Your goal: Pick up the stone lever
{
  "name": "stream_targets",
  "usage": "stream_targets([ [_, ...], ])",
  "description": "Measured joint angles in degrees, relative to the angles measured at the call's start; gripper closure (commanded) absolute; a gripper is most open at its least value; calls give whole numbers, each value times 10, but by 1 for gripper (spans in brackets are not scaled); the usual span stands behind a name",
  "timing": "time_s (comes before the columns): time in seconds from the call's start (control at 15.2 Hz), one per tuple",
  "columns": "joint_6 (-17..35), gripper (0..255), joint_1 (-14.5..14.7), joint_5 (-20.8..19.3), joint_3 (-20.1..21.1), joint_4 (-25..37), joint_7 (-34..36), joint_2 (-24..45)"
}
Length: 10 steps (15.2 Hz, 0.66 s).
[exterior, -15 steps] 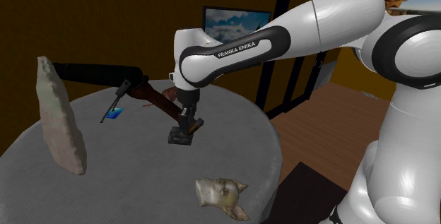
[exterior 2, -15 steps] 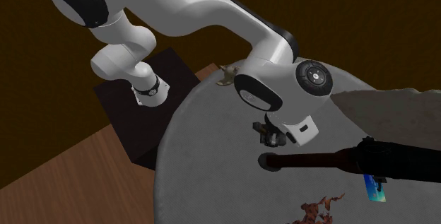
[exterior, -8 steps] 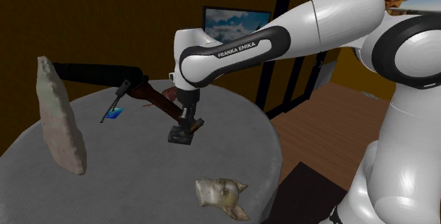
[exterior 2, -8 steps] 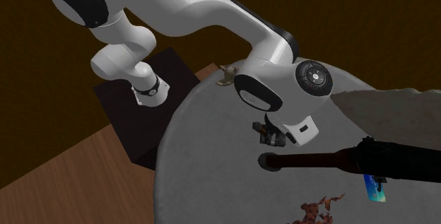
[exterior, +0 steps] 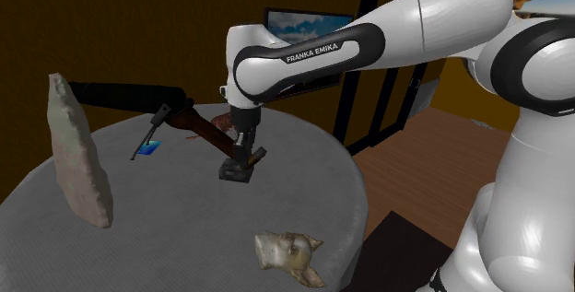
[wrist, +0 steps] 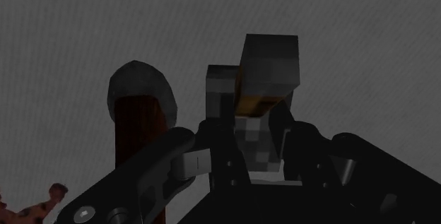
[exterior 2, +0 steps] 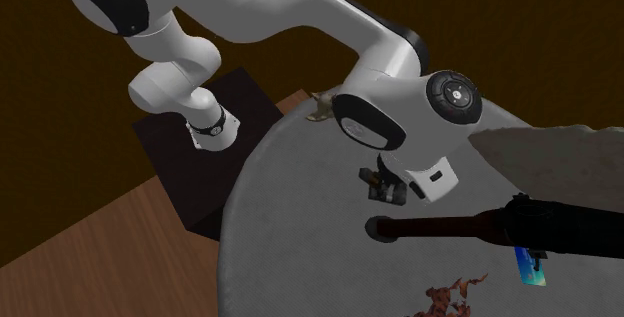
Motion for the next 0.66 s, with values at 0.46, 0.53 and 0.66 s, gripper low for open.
stream_targets([
  [0.46, -51, 255, 0, 2, 0, 39, 0, -12],
  [0.53, -58, 255, -1, 2, 0, 46, 0, -12],
  [0.66, -73, 255, 0, 2, 0, 61, 1, -12],
])
